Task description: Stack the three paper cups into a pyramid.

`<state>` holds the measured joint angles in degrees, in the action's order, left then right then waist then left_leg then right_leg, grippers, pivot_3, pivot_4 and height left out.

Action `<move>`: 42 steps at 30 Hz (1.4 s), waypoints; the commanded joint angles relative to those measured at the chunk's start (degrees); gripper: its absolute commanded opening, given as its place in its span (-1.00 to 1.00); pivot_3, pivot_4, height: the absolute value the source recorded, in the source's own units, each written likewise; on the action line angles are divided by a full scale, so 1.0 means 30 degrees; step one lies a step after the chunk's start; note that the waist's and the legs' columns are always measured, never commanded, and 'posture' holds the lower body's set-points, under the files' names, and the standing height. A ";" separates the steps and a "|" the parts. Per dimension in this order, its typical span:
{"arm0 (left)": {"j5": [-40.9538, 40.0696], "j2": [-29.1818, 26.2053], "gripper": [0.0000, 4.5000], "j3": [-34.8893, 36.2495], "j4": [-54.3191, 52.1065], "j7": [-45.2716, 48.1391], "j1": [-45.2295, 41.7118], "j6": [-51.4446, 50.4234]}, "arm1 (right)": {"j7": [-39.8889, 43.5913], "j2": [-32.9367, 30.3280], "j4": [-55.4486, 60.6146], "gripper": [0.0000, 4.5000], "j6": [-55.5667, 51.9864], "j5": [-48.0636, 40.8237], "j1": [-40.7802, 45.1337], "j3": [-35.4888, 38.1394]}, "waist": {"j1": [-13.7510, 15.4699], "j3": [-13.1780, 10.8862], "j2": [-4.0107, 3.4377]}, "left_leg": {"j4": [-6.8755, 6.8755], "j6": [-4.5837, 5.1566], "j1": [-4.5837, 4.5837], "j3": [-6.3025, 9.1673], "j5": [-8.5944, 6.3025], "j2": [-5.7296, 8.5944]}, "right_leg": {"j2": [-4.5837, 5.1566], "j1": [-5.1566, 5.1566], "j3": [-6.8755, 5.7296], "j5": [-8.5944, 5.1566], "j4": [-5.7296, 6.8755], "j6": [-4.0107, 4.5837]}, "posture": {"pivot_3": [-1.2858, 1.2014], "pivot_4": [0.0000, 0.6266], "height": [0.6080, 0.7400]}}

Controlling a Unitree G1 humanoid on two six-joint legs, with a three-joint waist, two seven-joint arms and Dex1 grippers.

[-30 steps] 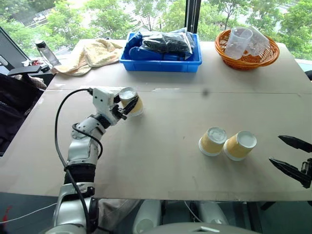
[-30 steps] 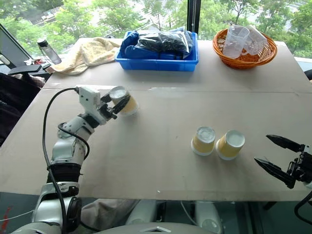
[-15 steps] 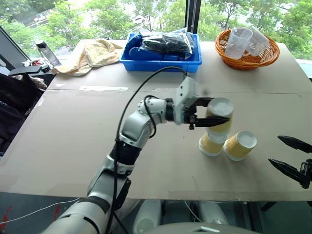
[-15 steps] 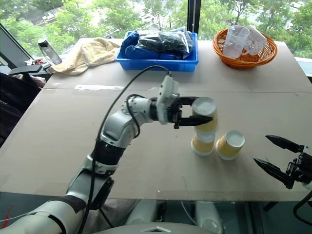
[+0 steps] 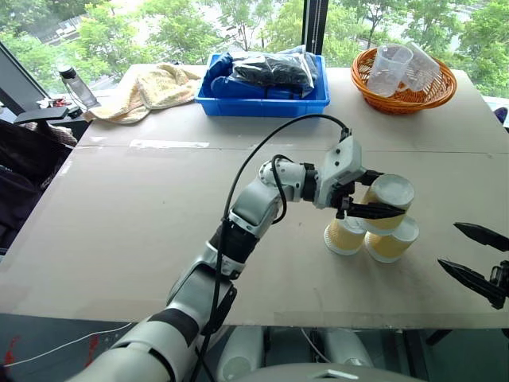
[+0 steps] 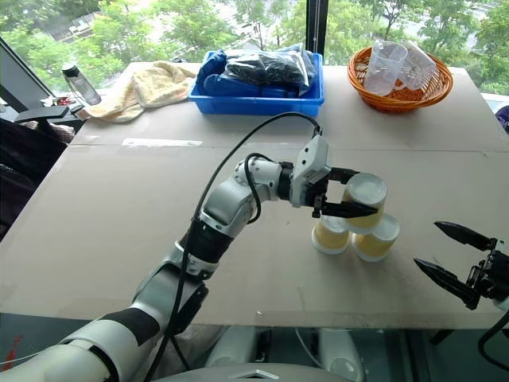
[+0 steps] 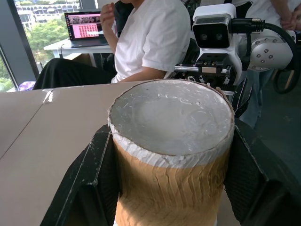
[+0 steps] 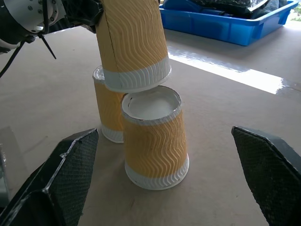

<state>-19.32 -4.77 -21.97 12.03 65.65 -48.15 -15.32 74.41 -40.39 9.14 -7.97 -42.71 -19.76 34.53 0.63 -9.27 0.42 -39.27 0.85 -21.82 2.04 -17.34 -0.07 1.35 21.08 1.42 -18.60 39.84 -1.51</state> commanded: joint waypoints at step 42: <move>-0.0558 -0.8815 0.98 0.9524 -1.0315 -0.6229 1.9786 0.0018 | -0.1858 0.0404 -0.9213 1.00 0.6251 0.5595 0.4832 -0.2526 | 0.0022 -0.0004 -0.0074 | 0.0041 0.0076 0.0037 0.0037 -0.0045 -0.0006 | 0.0081 -0.0008 -0.0044 -0.0002 -0.0009 0.0008 | 0.03 -0.52 1.00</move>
<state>-21.34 -31.44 5.50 -18.49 48.04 11.02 -16.97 69.74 -37.95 -16.83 9.31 -26.98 -5.85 26.71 0.69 -9.28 0.20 -39.15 1.08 -21.71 2.11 -17.48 -0.08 1.59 21.05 1.32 -18.60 39.81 -1.49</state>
